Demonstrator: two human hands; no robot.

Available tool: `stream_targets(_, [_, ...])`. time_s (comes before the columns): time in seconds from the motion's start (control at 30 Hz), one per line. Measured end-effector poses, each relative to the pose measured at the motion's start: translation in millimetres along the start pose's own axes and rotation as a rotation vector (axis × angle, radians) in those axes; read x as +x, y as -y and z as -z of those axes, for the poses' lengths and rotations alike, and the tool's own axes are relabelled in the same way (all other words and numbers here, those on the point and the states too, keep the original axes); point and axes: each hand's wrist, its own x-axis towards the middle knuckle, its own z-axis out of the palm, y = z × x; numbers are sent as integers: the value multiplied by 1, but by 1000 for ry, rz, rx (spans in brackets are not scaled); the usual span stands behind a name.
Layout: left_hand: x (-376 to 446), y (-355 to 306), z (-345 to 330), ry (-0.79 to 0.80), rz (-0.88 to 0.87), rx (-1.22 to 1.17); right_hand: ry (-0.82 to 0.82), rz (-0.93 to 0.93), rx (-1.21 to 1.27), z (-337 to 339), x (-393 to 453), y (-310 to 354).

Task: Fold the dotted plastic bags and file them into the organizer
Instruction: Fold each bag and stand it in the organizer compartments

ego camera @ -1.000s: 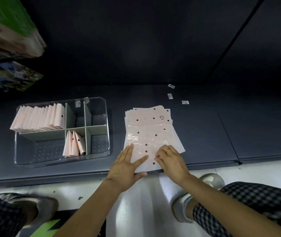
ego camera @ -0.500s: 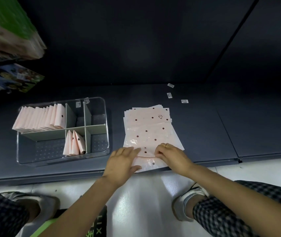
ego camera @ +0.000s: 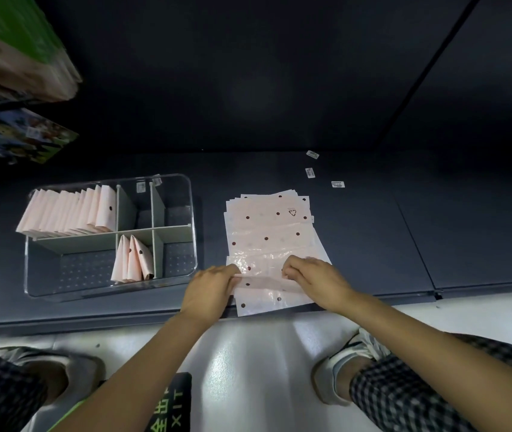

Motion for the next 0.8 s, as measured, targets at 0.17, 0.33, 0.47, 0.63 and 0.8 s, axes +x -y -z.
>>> stream_targets(0.17, [17,-3,0,70,52,73,-146,65,-72,-5,16,9])
stream_targets(0.33, [23,-9,-4,69,128,93,-140,-42,-39,-8,36,8])
stream_targets(0.47, [22,-13,-6,9,192,-6,-113,-91,-45,-12,46,7])
stream_targets(0.63, [23,-12,-10,2,237,0,-120,-118,-17,-16,49,8])
stream_targets(0.8, [21,-20,-11,-115,231,-1,-155,-151,-24,-19,51,11])
